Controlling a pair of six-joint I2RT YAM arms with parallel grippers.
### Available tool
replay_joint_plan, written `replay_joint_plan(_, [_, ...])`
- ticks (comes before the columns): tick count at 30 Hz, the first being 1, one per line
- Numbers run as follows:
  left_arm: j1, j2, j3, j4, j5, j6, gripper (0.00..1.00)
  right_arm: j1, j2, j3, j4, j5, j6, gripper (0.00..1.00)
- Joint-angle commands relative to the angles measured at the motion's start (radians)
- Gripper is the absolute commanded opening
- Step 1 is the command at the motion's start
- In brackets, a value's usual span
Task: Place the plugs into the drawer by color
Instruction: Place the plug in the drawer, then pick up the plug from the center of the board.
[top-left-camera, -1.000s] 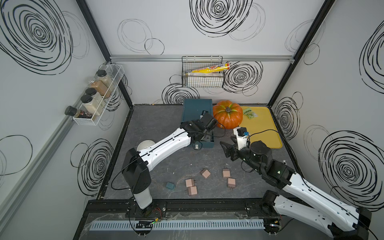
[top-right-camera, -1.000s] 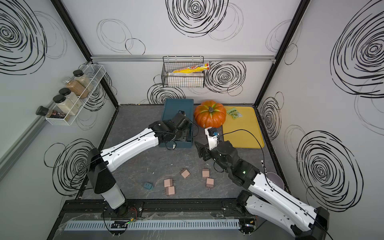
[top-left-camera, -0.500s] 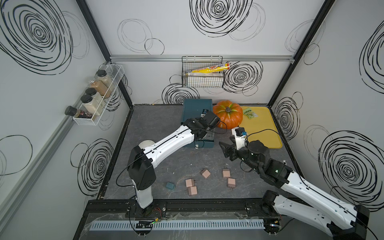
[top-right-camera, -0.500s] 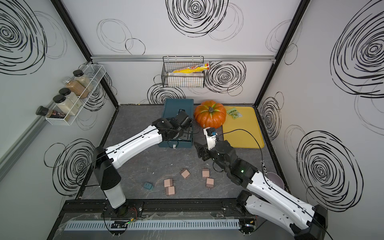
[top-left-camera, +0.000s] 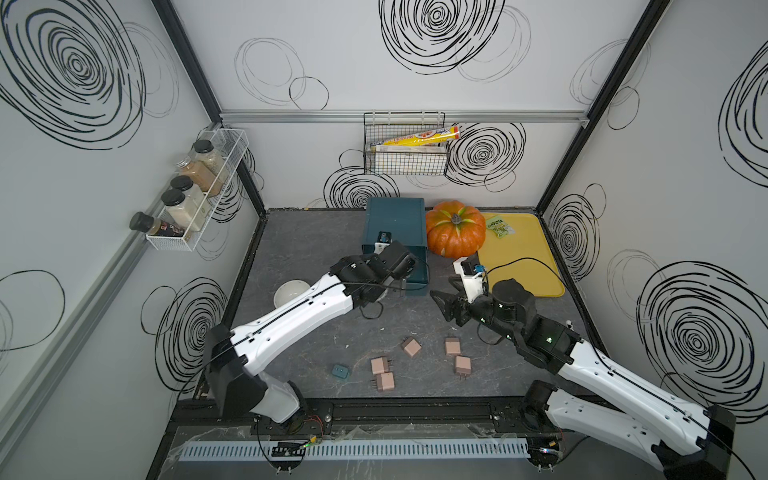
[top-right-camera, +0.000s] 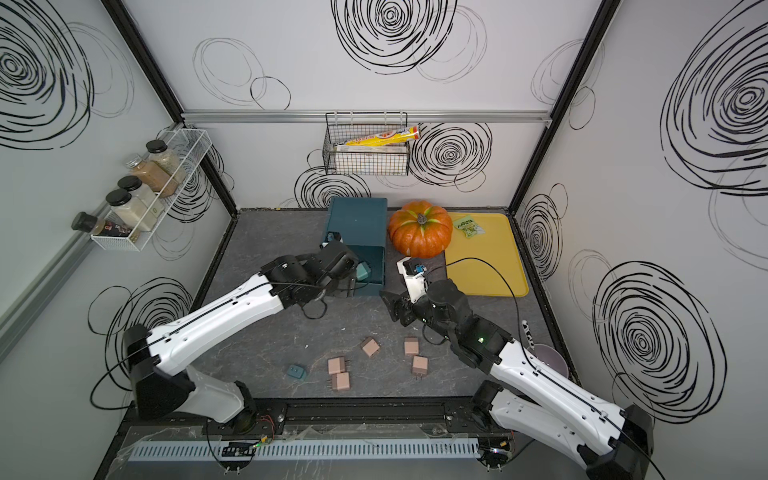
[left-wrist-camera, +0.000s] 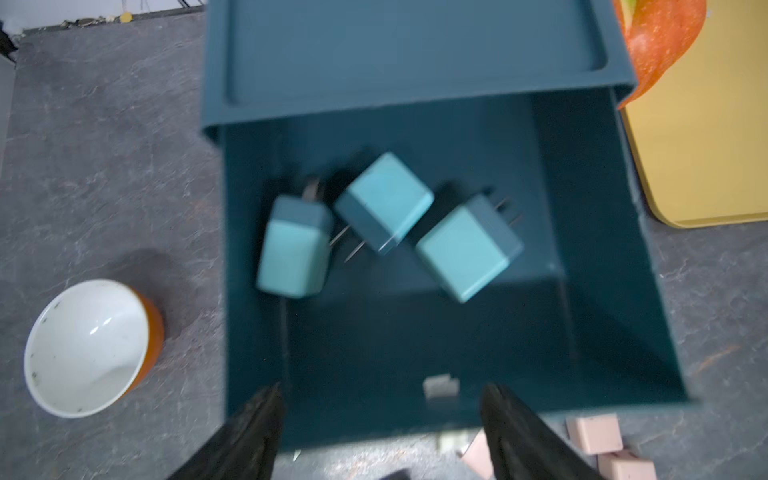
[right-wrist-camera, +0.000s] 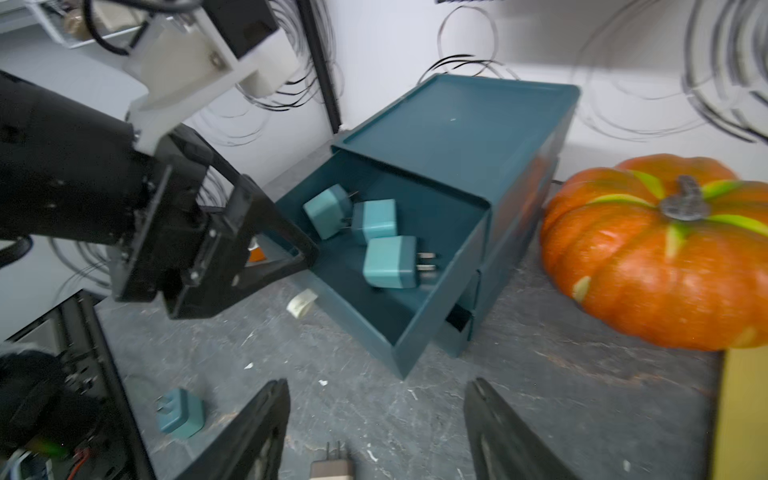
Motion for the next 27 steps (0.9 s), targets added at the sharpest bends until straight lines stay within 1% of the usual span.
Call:
replay_joint_plan(1, [0.072,-0.156,-0.087,0.087,0.033,-0.02,0.81,0.015,0.071,0.038,0.057,-0.263,-0.043,0.69])
replay_joint_plan(3, [0.085,-0.241,-0.124,0.129,0.058,-0.016,0.8,0.049,0.13,0.061,0.038,-0.279,-0.06,0.67])
replay_joint_plan(5, [0.089,-0.333,-0.174,0.187,0.056,-0.022,0.81,0.109,0.179,0.078,0.045,-0.3,-0.082,0.66])
replay_joint_plan(7, [0.128,-0.425,-0.251,0.261,0.075,-0.024,0.82,0.202,0.23,0.101,0.043,-0.281,-0.113,0.66])
replay_joint_plan(9, [0.186,-0.511,-0.351,0.363,0.157,-0.024,0.83,0.284,0.287,0.127,0.037,-0.235,-0.145,0.67])
replay_joint_plan(11, [0.248,-0.59,-0.461,0.504,0.257,-0.024,0.85,0.341,0.364,0.156,0.029,-0.225,-0.161,0.69])
replay_joint_plan(13, [0.306,-0.674,-0.57,0.677,0.316,-0.022,0.85,0.387,0.465,0.188,0.026,-0.218,-0.166,0.76])
replay_joint_plan(14, [0.326,-0.708,-0.627,0.766,0.329,-0.018,0.86,0.405,0.503,0.205,0.022,-0.21,-0.169,0.79])
replay_joint_plan(15, [0.352,-0.734,-0.661,0.815,0.318,-0.023,0.87,0.434,0.561,0.225,0.022,-0.189,-0.17,0.82])
replay_joint_plan(16, [0.381,-0.738,-0.673,0.835,0.309,-0.02,0.88,0.458,0.609,0.248,0.018,-0.184,-0.173,0.84])
replay_joint_plan(18, [0.441,-0.701,-0.651,0.817,0.324,0.003,0.9,0.487,0.687,0.293,0.01,-0.181,-0.166,0.84])
replay_joint_plan(19, [0.474,-0.679,-0.646,0.821,0.354,0.006,0.91,0.497,0.72,0.306,0.014,-0.178,-0.168,0.84])
replay_joint_plan(21, [0.572,-0.646,-0.656,0.867,0.48,-0.007,0.91,0.509,0.791,0.341,0.01,-0.161,-0.165,0.83])
replay_joint_plan(23, [0.662,-0.63,-0.683,0.928,0.619,-0.048,0.91,0.514,0.843,0.366,0.014,-0.178,-0.161,0.82])
replay_joint_plan(24, [0.698,-0.625,-0.702,0.964,0.665,-0.069,0.91,0.517,0.864,0.379,0.016,-0.176,-0.16,0.82])
replay_joint_plan(27, [0.744,-0.604,-0.715,0.988,0.706,-0.076,0.91,0.525,0.923,0.409,0.019,-0.182,-0.157,0.82])
